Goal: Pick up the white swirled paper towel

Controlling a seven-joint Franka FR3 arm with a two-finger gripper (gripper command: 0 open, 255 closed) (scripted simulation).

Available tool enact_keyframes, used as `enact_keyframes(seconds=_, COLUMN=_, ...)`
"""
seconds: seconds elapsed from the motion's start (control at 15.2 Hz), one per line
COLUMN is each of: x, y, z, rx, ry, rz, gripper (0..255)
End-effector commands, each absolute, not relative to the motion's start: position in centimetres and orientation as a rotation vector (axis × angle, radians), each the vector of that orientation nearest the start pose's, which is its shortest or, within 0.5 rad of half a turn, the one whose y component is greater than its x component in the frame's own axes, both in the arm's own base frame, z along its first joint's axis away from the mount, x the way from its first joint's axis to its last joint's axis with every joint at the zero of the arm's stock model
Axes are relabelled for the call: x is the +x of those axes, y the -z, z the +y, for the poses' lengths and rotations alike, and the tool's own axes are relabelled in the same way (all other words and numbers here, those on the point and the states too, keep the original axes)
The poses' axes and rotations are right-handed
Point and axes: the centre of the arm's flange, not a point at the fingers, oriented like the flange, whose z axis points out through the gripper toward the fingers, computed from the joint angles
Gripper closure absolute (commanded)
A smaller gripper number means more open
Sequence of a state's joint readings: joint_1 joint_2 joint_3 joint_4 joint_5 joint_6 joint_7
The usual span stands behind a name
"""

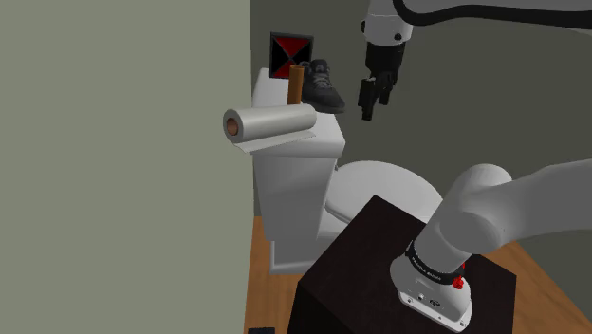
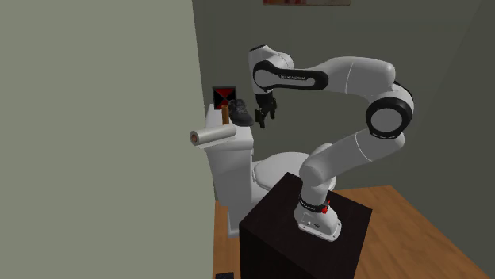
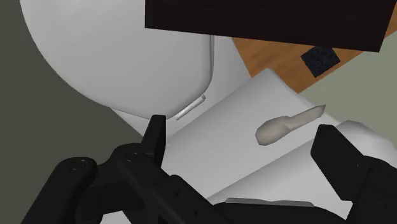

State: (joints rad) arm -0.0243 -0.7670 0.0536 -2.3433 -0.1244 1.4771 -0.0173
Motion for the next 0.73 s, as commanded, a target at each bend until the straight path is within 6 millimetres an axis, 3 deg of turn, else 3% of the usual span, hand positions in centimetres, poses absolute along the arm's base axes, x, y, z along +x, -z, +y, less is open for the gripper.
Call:
enact_keyframes(seconds=0.0, x=30.2, y=-58.4, z=-0.1, rx=-3.298, ry=-0.165, rz=-0.04, gripper=0)
enact_keyframes(seconds=0.66, x=37.7, y=-59.7, z=6.9, rx=-3.002, ry=0.002, rz=-0.998, gripper=0)
